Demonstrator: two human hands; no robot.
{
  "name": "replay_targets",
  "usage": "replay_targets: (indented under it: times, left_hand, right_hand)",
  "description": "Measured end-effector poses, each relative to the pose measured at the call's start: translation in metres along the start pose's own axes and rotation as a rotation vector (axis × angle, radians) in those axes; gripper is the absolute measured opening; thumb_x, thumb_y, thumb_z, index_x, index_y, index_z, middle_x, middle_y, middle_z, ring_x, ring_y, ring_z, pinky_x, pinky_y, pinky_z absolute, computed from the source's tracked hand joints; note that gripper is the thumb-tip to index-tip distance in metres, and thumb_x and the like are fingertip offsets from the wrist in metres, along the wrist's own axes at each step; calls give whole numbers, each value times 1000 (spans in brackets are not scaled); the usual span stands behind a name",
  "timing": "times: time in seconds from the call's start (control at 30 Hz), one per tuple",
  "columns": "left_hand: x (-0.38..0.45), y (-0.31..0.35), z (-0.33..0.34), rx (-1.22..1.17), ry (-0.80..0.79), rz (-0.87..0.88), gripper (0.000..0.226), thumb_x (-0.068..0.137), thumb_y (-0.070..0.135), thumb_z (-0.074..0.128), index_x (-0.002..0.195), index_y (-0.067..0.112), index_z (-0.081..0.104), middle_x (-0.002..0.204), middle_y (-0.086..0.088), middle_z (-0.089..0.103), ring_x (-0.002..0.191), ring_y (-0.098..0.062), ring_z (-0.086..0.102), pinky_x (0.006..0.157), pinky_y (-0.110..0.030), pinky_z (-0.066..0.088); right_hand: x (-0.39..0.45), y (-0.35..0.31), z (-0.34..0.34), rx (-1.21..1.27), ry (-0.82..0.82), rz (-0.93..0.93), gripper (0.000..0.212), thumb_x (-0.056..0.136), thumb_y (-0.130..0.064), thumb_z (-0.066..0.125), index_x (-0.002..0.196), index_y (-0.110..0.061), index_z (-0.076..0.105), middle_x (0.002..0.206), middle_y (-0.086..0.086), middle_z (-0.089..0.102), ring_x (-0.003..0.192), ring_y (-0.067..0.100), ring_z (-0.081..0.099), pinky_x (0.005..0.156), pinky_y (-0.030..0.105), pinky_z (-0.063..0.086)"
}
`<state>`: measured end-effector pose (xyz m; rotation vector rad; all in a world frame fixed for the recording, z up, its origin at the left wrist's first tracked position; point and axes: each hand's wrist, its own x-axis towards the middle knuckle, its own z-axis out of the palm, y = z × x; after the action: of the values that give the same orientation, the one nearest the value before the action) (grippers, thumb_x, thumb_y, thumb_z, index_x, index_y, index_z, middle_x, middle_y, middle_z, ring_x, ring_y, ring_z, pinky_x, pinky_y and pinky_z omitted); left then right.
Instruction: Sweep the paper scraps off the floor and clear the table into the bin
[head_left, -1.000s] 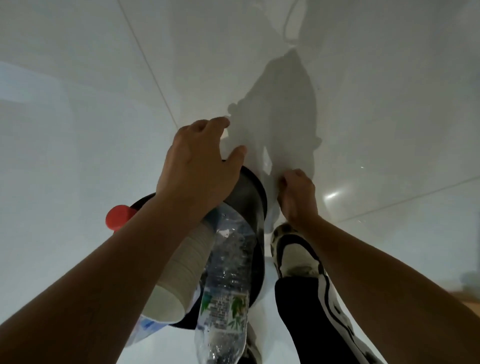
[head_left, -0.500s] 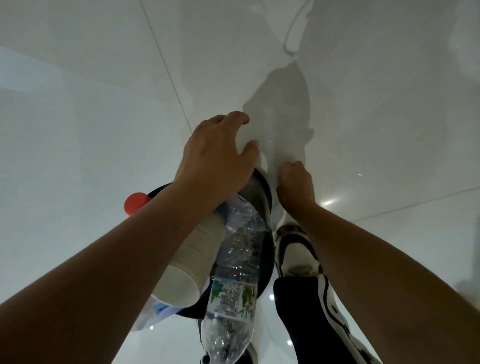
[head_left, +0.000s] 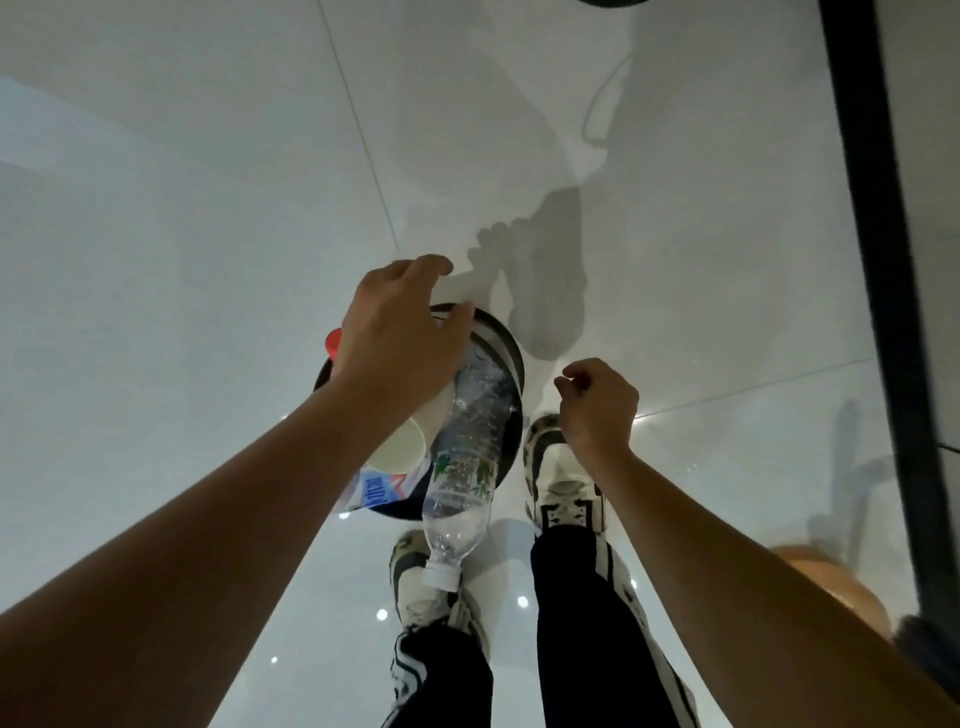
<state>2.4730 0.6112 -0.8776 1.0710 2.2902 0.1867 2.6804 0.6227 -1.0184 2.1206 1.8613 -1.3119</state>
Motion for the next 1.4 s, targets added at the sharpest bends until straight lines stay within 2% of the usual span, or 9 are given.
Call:
replay_targets:
  times: [0.27,0.5,0.67,0.8,0.9,1.07,1.2,1.3,1.4]
  left_hand:
    - [26,-10,47,-15,-28,95,45,91,44,57,132,26,53,129,2,60,120,-20,51,88,-26,33]
    - [35,-18,61,-57,-41,39,41,91,44,56,129,29,55,122,10,60,117,-14,50,96,-29,35]
    - [36,-15,63,-67,-47,44,37,91,43,55,125,29,57,114,12,62,110,-10,53,107,-41,34]
    - [36,-13,65,-67,-49,49,35,92,43,54,125,30,57,111,15,61,100,-1,44,100,-29,22]
    - [34,-13,57,-126,-67,27,35,91,41,56,125,29,58,115,11,61,109,-7,50,106,-31,29]
    - [18,-23,32,-108,-8,-50,36,91,42,57,124,27,61,122,7,63,104,-11,55,82,-17,37]
    - [-15,-31,-5,-85,-30,-106,29,91,38,54,116,27,63,108,2,66,91,-17,57,70,-25,42]
    - [-46,-39,-34,-50,-14,-108,27,91,35,54,112,24,66,99,-2,67,84,-22,58,65,-25,40]
    - [-73,-42,-60,-46,-31,-167,28,90,37,54,114,27,63,102,-1,67,82,-19,57,64,-26,43]
  right_hand:
    - [70,33,61,-157,38,-39,22,90,-14,69,112,-16,73,100,6,75,94,24,68,78,21,36]
    - [83,49,99,-233,22,-228,18,88,-7,52,80,-11,67,74,7,65,67,28,59,65,33,48]
    - [84,52,100,-296,26,-267,23,92,-9,52,75,-11,67,74,2,56,65,20,50,54,21,25]
    - [86,51,91,-308,-16,-170,17,89,1,52,85,-8,67,95,11,60,75,19,46,70,24,34]
    - [84,45,80,-289,-24,-2,21,86,5,56,96,-9,68,104,10,61,80,22,52,73,25,37]
    - [25,15,42,-131,-39,69,24,86,10,52,96,-10,61,100,7,59,85,15,46,68,15,27]
    - [-43,-37,-10,40,8,37,19,93,4,51,92,-13,59,100,4,59,83,16,51,63,12,32]
    - [-87,-86,-44,145,70,-84,17,95,-2,55,91,-18,59,95,-3,62,80,7,56,66,5,38]
    - [-113,-132,-59,184,66,-233,9,94,-6,62,99,-11,68,96,-1,66,80,0,58,69,-3,36]
